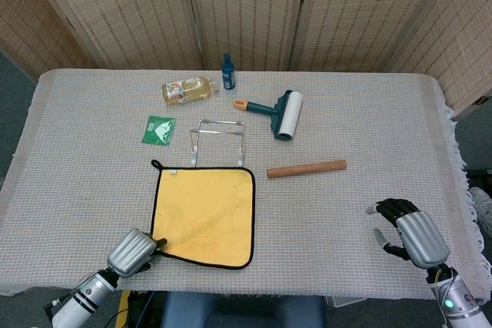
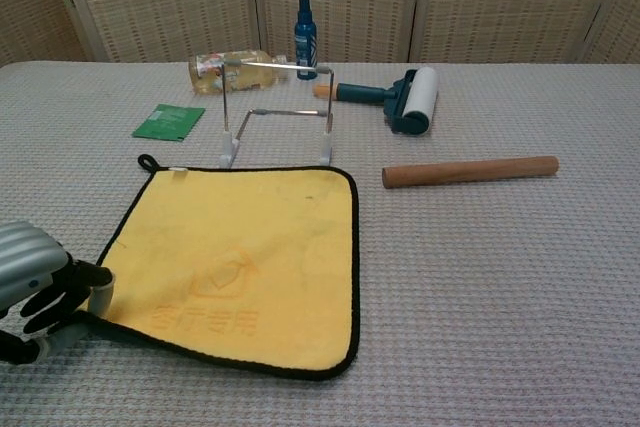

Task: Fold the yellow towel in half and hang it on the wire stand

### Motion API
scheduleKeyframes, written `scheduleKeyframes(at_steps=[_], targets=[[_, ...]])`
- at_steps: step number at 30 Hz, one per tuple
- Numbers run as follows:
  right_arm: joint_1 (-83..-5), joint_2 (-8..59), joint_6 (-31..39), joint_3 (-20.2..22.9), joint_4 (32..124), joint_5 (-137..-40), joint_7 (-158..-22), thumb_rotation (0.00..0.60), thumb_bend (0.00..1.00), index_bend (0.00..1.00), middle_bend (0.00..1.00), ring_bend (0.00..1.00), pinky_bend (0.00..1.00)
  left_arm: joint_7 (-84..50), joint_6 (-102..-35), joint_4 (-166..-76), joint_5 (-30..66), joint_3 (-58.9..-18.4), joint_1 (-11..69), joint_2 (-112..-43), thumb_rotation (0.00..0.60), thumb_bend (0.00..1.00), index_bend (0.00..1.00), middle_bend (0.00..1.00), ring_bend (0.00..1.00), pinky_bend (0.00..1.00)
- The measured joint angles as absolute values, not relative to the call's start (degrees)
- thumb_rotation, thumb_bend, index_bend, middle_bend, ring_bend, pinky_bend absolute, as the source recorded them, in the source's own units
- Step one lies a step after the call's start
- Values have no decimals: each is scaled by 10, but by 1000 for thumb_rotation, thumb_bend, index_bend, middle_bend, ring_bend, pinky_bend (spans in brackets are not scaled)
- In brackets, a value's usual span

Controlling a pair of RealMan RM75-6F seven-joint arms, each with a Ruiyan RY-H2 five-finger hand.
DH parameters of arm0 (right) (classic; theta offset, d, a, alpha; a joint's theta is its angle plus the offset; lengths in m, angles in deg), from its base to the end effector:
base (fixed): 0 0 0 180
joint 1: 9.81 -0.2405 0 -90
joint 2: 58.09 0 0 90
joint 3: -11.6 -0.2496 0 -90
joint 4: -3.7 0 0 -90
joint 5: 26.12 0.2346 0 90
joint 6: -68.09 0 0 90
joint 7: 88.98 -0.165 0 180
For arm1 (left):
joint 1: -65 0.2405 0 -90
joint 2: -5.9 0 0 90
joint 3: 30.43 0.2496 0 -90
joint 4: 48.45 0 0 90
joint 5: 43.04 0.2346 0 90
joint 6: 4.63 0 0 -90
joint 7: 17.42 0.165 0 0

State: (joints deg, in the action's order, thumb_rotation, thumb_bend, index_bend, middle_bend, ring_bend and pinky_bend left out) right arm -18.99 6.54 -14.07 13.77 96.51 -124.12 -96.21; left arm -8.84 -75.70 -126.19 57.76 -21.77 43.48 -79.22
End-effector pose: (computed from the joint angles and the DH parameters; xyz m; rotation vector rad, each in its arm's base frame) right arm -0.2775 -0.1989 0.0959 1.6470 -0.9897 1.0691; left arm -0.2462 0.2134 -0.0419 -2.1112 -0.7355 -0.9131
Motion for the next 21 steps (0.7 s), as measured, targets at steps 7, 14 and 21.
scheduleKeyframes(at_steps=[7,14,21], targets=[[-221,73,-104,148,982,-1277,-963,600,397,344,487,465,548,-92,-773,-1270,586,-212,442,-790,600,509,591,835,765,929],[-277,101,-35,149,1007,-1310,-948,600,239,344,738,769,953,-95,-771,-1271,585,-212,442,-791,600,509,589,835,765,929],[-345,149,53,148,1021,-1332,-934,600,220,344,847,915,1000,-96,-769,-1273,580,-213,443,-789,600,509,589,835,766,929]])
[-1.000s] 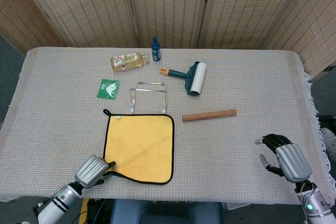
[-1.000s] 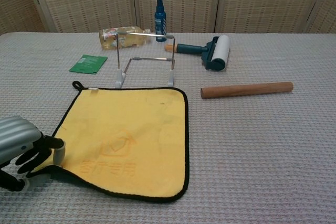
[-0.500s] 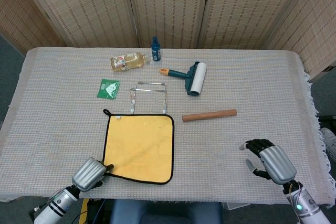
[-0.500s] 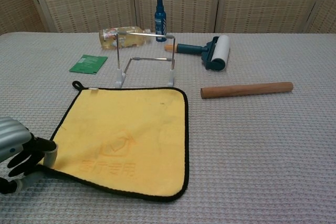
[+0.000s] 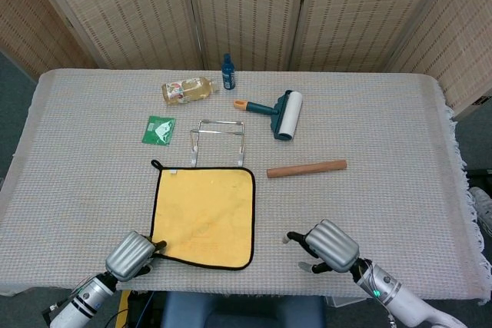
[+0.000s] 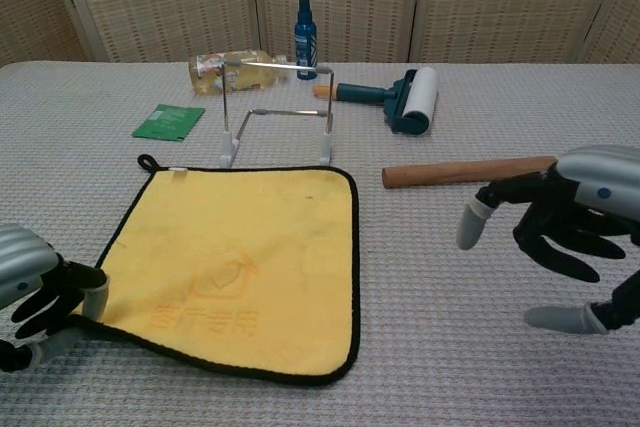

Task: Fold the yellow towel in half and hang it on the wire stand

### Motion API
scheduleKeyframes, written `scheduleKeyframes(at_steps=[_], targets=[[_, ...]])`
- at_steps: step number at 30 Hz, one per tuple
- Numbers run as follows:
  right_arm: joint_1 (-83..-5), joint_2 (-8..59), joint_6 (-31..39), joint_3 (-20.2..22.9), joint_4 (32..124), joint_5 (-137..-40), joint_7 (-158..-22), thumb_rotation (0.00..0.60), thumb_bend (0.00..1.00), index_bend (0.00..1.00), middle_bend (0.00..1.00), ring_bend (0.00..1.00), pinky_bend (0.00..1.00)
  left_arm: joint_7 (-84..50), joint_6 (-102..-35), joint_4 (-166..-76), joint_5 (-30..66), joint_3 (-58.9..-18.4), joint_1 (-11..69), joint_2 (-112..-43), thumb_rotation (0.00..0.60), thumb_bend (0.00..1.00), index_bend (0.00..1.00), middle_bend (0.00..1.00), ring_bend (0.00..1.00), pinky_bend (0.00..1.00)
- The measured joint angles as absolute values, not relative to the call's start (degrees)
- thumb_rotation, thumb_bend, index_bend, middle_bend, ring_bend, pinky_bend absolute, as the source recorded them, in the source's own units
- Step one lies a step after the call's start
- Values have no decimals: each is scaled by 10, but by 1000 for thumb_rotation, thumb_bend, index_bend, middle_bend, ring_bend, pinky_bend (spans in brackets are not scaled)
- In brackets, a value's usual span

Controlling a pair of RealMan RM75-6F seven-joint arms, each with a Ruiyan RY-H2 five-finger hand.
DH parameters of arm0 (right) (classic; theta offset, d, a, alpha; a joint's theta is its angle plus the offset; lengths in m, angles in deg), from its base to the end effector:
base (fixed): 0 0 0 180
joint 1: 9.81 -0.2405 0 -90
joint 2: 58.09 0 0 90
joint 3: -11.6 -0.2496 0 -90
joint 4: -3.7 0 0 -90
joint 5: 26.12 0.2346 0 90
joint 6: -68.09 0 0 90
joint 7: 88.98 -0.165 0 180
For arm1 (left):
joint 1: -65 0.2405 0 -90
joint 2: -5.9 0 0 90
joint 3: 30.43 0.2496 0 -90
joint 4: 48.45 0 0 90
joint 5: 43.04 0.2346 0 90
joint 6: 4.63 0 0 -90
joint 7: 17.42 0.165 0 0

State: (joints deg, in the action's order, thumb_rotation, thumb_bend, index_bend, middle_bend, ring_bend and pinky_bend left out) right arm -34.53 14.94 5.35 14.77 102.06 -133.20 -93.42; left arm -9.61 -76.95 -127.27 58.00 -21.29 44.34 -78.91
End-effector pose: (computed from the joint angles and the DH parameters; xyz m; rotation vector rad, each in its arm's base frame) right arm -0.1707 -0.2144 -0.0068 2.1925 -0.9986 1.1604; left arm -0.2446 0.2067 -0.0394 -2.0934 -0.7682 -0.9400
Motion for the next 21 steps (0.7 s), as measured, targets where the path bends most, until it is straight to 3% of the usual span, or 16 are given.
scheduleKeyframes(at_steps=[10,21], targets=[[-426,241,168,141,999,-1314,-898,600,221,365,858,947,1000,-97,-767,-1278,576,-212,446,-788,600,509,589,835,766,929],[-465,316,210,129,952,-1270,-856,600,250,383,858,947,1000,-95,-767,-1280,575,-211,449,-786,600,509,589,835,765,929]])
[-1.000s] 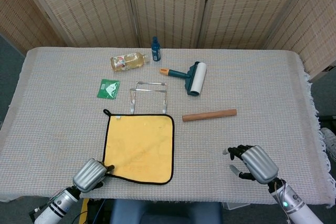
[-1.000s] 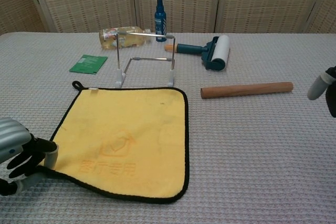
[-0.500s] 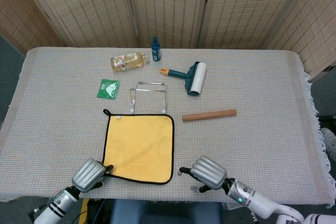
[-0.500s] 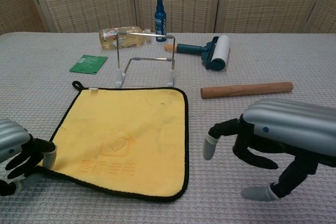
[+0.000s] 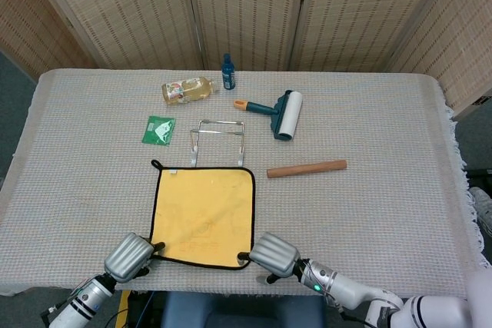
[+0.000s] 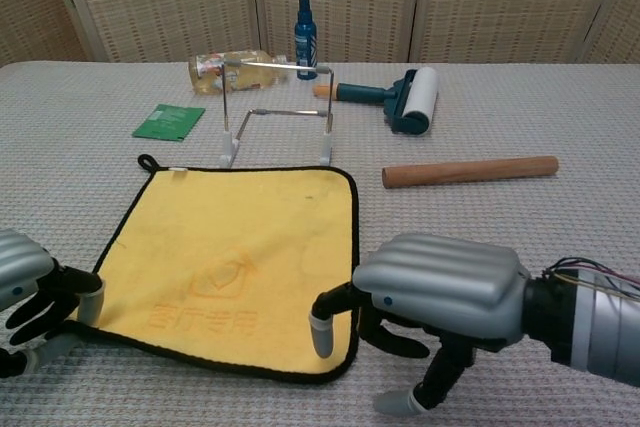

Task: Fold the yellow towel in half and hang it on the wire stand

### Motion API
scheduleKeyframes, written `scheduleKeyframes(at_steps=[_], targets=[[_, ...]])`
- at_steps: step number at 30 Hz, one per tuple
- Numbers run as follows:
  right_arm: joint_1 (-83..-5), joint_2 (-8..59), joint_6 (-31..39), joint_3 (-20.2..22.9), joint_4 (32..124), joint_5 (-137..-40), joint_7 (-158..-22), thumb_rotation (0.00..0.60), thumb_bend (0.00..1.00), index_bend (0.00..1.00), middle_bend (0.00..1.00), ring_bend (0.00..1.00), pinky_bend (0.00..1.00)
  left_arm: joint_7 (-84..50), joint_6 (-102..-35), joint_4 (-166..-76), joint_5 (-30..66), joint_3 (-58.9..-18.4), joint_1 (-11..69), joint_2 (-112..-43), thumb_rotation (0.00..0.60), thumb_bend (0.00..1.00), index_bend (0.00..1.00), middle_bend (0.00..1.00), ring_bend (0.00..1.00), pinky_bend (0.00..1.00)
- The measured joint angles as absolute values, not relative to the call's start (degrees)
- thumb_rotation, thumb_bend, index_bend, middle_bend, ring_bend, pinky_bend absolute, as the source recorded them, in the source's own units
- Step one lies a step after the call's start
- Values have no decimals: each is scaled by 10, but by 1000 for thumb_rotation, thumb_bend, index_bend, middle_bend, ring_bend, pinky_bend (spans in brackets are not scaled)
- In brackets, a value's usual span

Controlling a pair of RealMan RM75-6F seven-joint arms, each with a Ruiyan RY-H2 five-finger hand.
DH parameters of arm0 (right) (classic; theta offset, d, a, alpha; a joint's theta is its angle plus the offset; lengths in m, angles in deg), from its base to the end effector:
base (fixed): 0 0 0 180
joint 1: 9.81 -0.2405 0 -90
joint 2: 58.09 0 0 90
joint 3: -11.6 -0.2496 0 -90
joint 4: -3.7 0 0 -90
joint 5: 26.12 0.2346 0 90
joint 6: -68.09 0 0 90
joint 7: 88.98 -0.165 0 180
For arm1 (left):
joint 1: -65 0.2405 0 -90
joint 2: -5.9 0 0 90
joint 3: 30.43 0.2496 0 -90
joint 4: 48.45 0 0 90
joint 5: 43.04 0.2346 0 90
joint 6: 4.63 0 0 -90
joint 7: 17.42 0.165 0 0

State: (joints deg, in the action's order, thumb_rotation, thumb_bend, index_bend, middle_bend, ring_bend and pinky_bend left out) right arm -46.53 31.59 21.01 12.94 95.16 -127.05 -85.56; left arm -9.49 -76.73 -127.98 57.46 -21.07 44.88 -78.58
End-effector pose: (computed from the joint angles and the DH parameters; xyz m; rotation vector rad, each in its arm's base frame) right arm -0.1101 -0.2200 -0.1072 2.5001 -0.8988 1.0507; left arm -0.2468 0.2031 -0.0389 -2.0858 -0.7917 -0.9285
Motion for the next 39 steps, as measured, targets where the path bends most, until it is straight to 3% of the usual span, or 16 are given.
scheduleKeyframes(at_steps=[28,33,39], targets=[[-509,404,215,125,880,-1214,-793,600,346,423,858,947,1000,-103,-772,-1278,577,-209,454,-785,600,508,588,835,766,929],[-510,416,206,127,869,-1213,-777,600,343,423,858,947,1000,-104,-773,-1276,577,-209,455,-785,600,509,587,835,766,929],[-509,430,193,131,854,-1211,-767,600,263,423,858,947,1000,-107,-775,-1273,576,-210,456,-785,600,509,587,835,765,929]])
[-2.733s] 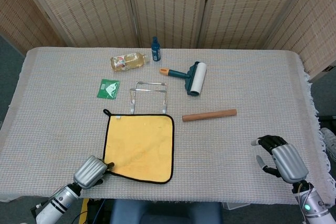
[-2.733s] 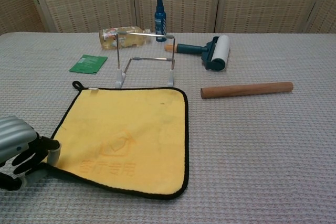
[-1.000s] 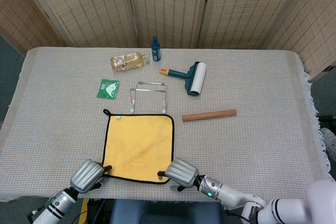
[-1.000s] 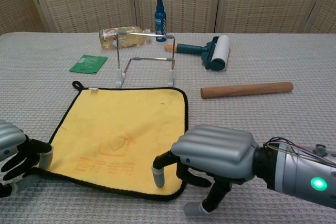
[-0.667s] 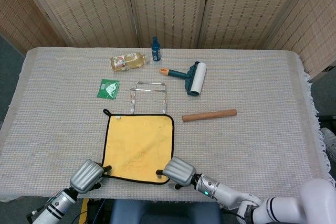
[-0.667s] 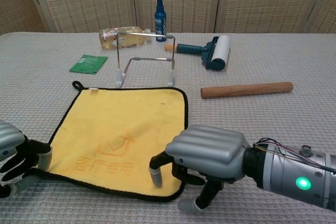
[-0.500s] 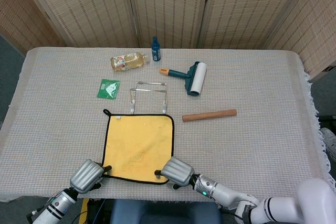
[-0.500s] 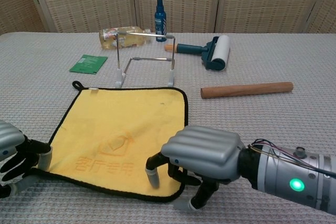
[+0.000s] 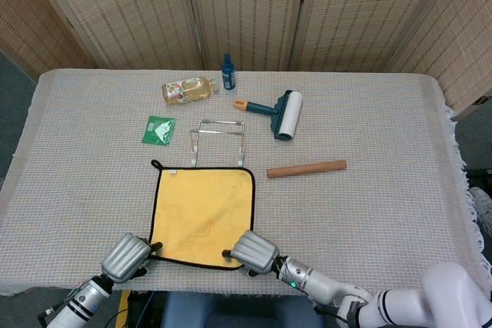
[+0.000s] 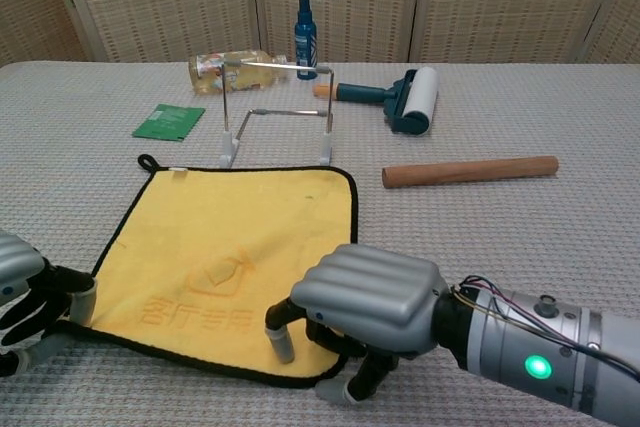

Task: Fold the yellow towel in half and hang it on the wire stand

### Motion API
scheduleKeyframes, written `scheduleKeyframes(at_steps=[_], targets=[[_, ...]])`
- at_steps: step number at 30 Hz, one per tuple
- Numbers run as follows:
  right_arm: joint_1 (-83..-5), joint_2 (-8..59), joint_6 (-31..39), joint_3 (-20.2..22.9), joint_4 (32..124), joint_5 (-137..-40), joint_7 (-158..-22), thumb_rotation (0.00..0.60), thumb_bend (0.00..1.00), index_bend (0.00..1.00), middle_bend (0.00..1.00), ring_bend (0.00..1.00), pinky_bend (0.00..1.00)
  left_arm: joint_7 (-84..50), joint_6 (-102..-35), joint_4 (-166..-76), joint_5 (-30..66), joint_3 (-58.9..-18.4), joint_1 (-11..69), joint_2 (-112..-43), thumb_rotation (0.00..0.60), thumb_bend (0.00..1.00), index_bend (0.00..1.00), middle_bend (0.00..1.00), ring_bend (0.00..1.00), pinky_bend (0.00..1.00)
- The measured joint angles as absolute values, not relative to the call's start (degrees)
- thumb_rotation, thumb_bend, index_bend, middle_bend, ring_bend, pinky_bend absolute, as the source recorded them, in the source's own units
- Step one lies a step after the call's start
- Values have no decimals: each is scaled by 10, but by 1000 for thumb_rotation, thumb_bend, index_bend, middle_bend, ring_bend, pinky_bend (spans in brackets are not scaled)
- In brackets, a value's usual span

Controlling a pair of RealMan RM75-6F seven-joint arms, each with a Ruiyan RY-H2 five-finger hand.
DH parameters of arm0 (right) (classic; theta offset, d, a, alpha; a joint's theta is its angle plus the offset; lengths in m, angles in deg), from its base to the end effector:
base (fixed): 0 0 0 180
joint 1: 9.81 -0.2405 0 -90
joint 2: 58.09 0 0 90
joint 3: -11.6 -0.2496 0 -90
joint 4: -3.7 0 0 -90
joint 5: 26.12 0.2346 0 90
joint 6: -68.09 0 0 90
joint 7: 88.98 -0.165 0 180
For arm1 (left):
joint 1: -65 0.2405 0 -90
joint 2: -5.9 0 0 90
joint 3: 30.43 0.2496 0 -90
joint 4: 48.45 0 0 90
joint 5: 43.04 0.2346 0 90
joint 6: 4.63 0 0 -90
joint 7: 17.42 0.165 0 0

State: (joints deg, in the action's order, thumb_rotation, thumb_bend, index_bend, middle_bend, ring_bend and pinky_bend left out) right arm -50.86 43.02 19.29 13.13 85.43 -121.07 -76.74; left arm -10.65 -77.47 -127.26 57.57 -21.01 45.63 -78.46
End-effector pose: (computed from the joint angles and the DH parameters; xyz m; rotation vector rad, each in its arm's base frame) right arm -0.0881 -0.2286 -0.1530 2.4957 -0.7355 1.0434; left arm -0.2522 0.2015 -0.0360 -2.0682 -0.8079 -0.9311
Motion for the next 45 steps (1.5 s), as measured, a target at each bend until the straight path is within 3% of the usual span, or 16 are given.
scheduleKeyframes(at_steps=[4,11,23,35,45], targets=[[-507,442,180,132,842,-1212,-765,600,276,465,861,947,1000,-107,-777,-1272,577,-210,457,-784,600,509,587,835,766,929],[-505,459,157,132,821,-1216,-772,600,412,575,876,948,1000,-107,-780,-1273,576,-212,458,-782,600,509,587,835,765,928],[-503,445,139,122,833,-1203,-788,600,443,606,877,949,1000,-131,-776,-1290,573,-220,448,-765,600,509,583,835,765,929],[-506,417,135,80,858,-1156,-777,600,450,624,877,950,1000,-164,-715,-1348,549,-263,385,-719,600,507,578,835,765,929],[-533,419,155,39,833,-1115,-751,600,464,628,877,950,1000,-193,-617,-1355,475,-311,321,-710,600,507,571,835,766,928]])
